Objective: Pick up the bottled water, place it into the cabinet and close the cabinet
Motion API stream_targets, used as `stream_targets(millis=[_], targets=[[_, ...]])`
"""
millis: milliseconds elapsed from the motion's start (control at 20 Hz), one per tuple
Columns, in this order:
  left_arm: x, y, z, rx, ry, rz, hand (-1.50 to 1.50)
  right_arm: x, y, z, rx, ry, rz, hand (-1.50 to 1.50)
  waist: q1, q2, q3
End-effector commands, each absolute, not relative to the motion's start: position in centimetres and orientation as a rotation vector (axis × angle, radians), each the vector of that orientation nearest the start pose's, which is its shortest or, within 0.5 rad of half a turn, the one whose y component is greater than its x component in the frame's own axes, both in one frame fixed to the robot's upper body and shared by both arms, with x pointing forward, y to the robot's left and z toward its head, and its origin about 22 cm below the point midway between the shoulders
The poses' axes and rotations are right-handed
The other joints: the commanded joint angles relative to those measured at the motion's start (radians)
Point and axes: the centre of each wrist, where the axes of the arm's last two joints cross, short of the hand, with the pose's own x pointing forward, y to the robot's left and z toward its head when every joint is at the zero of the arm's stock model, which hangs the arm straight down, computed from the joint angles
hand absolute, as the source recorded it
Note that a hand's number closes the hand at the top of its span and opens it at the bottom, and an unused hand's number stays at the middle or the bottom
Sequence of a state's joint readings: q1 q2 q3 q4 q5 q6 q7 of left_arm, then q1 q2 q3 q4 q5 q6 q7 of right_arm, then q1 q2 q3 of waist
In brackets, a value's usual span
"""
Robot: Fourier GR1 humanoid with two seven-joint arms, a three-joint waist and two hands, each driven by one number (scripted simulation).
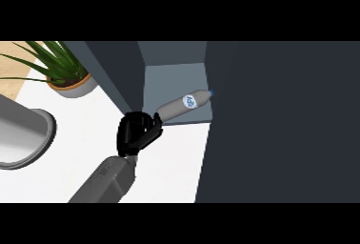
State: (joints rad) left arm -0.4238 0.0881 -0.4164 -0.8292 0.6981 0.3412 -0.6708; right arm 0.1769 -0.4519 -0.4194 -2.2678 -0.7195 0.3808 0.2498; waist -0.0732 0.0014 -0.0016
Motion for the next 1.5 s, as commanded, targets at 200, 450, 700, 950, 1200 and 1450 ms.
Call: stream_targets(millis=[200, 450, 700, 950, 1200, 1450], targets=[[29.3, 10.3, -5.8, -0.509, -1.791, 0.165, 1.5, 11.1, -33.3, 19.6, 0.23, -1.914, 0.401, 1.5, 0.05, -0.007, 0.001], [27.3, 14.4, -4.1, -0.522, -1.76, 0.085, -1.5, 9.5, -30.2, 19.8, 0.235, -1.938, 0.364, 1.5, 0.069, -0.012, 0.001], [25.6, 15.8, -3.7, -0.599, -1.756, 0.093, -1.5, 10.3, -29.9, 20.3, 0.226, -1.951, 0.447, 1.5, 0.071, -0.009, 0.001], [22.7, 20.7, -4.0, -0.553, -1.76, 0.057, -1.5, 10.2, -28.4, 20.1, 0.341, -1.881, 0.549, 1.5, 0.077, -0.011, 0.0], [19.7, 24.6, -4.2, -0.443, -1.801, 0.096, -1.5, 9.6, -26.3, 20.4, 0.459, -1.854, 0.549, 1.5, 0.079, -0.014, -0.001], [18.1, 30.1, -2.2, -0.309, -1.837, 0.052, -1.5, 10.1, -24.8, 19.8, 0.55, -1.806, 0.533, 1.5, 0.082, -0.016, -0.002]])
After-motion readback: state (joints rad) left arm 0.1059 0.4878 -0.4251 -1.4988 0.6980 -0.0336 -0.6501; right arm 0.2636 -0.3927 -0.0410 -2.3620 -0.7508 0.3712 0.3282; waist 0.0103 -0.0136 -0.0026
